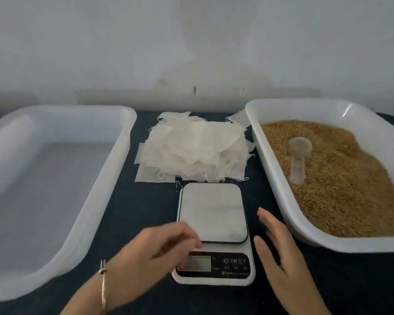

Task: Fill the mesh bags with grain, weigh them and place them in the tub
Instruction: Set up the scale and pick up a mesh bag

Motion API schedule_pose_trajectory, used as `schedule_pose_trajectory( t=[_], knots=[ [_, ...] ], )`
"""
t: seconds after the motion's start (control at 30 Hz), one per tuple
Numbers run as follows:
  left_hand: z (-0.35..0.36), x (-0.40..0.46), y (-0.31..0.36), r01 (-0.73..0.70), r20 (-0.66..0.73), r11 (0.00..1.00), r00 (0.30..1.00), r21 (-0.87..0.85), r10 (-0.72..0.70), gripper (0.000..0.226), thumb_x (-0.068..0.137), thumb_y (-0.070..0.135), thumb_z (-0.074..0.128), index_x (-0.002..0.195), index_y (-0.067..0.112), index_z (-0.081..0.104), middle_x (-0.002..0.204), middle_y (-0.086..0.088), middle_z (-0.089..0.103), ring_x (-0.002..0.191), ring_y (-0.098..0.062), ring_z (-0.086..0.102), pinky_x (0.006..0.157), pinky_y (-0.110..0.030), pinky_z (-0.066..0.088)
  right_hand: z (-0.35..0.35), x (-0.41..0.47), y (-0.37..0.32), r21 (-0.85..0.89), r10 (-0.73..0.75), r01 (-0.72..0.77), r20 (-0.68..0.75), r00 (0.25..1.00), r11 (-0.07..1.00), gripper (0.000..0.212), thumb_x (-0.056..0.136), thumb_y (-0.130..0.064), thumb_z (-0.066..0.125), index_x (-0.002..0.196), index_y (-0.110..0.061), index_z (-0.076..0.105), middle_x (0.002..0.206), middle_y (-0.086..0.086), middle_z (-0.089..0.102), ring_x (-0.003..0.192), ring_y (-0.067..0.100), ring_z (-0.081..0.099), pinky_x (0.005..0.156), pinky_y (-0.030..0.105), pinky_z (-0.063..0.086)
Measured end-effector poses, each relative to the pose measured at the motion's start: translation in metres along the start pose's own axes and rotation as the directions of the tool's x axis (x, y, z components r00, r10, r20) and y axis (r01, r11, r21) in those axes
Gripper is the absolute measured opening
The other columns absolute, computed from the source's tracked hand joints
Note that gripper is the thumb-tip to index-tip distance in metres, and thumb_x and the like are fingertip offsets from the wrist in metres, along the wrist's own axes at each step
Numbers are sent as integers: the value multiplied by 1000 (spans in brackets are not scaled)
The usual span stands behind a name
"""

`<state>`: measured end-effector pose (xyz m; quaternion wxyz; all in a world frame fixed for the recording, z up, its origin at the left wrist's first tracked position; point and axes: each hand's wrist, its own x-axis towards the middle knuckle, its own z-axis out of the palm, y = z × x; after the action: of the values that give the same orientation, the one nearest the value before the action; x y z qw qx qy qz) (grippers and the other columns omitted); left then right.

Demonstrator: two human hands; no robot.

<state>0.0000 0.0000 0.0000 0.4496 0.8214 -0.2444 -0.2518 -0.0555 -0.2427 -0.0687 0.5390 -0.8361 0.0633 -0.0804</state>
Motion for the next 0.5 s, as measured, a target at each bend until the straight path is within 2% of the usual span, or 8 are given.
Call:
schedule_pose_trajectory(
  t=[0.03,0.07,0.13,0.2,0.27,0.37,0.43,0.5],
  knots=[
    [-2,7,-6,-29,-170,1000,985,10,30,12,93,33,52,89,37,63,69,11,61,62,-13,54,59,-26,47,3,3,-3,30,17,-17,25,1000,999,56,84,-55,43,138,-50,30,134,-47,32,126,-23,28,97,1,28],
    [-2,13,-10,-36,-369,999,929,14,38,14,94,26,54,89,35,63,71,8,61,63,-14,55,58,-27,48,6,8,-4,37,38,-40,53,998,999,58,83,-58,41,138,-52,26,133,-48,31,126,-23,28,97,1,28],
    [0,27,-22,-13,-593,999,805,38,33,14,93,17,56,94,31,59,75,6,61,68,-8,56,58,-16,46,12,15,-5,37,60,-64,91,994,997,58,83,-61,38,137,-57,18,135,-47,30,127,-22,29,103,11,30],
    [6,38,-34,22,-648,1000,761,18,-5,10,94,17,55,99,26,55,85,5,61,75,-5,57,65,-9,44,18,22,-8,41,56,-61,107,993,997,57,85,-60,36,138,-56,13,143,-40,28,131,-18,26,110,19,28],
    [11,46,-47,86,-641,995,761,-59,-104,12,97,24,50,109,22,52,94,6,61,82,-4,59,68,-4,42,21,28,-7,56,62,-69,114,992,996,59,87,-57,33,142,-50,11,150,-31,23,136,-15,22,114,21,23],
    [24,50,-56,96,-613,987,775,-132,-157,26,98,36,40,119,25,50,106,14,61,99,1,57,74,-1,39,27,31,-7,85,55,-64,102,993,994,57,89,-55,30,141,-46,9,148,-33,21,135,-18,18,110,8,18],
    [30,52,-56,70,-619,990,774,-123,-132,31,99,40,36,121,26,53,109,16,62,103,0,56,81,-7,40,31,32,-7,110,45,-54,82,996,992,58,90,-54,29,143,-43,9,141,-41,18,131,-24,16,103,-3,15],
    [33,57,-55,58,-636,992,763,-111,-116,36,101,41,34,124,24,56,110,15,62,105,-3,56,86,-14,41,34,35,-7,143,47,-57,71,996,988,62,91,-53,29,147,-38,10,138,-45,17,130,-26,15,101,-5,14]
  ],
)
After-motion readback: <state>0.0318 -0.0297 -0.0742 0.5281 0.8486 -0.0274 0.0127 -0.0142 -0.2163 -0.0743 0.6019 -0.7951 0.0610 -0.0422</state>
